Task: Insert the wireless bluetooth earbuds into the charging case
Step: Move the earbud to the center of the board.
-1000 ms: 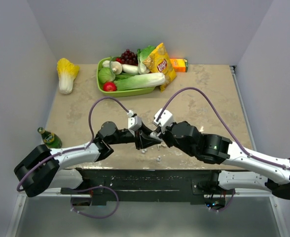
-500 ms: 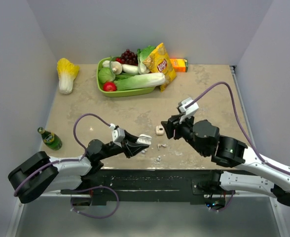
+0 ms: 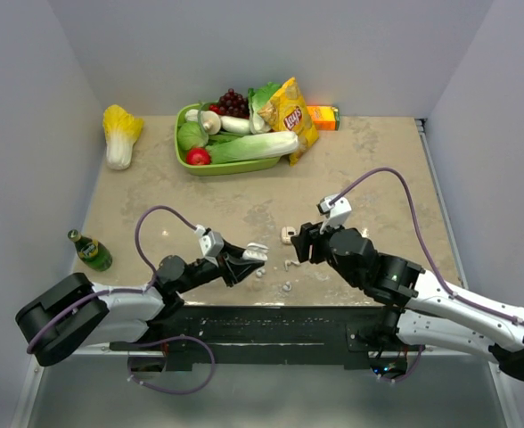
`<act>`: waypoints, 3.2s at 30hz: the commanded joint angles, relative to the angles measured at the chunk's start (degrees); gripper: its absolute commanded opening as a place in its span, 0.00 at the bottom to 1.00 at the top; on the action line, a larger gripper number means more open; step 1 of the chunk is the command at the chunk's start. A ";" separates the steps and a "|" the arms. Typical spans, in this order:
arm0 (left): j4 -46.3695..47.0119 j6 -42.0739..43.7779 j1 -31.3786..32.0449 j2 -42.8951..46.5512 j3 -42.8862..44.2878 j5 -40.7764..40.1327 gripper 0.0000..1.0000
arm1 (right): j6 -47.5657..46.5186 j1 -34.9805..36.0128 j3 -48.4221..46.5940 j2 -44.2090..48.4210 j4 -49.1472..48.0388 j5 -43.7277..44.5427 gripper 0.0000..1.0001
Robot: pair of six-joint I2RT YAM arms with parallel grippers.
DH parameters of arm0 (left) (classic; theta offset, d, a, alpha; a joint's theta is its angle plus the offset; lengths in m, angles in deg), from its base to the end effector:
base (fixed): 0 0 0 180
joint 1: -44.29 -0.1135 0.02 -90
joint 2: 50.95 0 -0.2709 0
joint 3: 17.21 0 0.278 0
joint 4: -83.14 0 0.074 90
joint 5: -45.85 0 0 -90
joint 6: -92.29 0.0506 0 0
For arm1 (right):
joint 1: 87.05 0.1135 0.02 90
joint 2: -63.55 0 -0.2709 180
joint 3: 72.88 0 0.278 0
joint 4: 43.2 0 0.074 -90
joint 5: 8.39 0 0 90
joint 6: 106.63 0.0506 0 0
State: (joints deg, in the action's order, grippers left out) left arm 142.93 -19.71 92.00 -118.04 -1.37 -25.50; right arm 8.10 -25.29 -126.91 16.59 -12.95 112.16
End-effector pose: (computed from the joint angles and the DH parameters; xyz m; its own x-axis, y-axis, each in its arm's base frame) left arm 0.1288 -0.1656 0.1643 -0.2496 -0.2530 -0.9347 0.8846 0.3331 -0.3264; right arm 0.1263 0.1808 0.2994 -0.3941 0.0277 -0.9187 -0.4104 0.8891 0.2028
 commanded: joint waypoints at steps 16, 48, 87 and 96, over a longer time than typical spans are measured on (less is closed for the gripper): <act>36.38 -1.82 -0.15 0.99 14.90 8.15 0.02 | -0.47 -0.23 -1.68 11.78 -12.78 -7.44 0.65; 36.30 4.34 1.52 14.53 0.49 -2.49 0.00 | 3.92 -4.02 7.99 -25.10 -24.63 -22.02 0.36; 31.90 4.33 5.21 14.71 -1.97 -3.27 0.00 | 23.79 0.37 18.36 -16.40 -10.74 -14.72 0.32; 31.38 4.51 5.38 15.15 -2.41 -3.54 0.00 | 23.43 1.44 17.74 -20.10 -13.38 -14.02 0.34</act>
State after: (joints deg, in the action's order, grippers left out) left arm 143.43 -16.12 96.96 -103.50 -1.69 -28.08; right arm 30.37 -24.15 -108.94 -2.98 -23.86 97.08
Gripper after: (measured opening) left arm 0.338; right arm 0.334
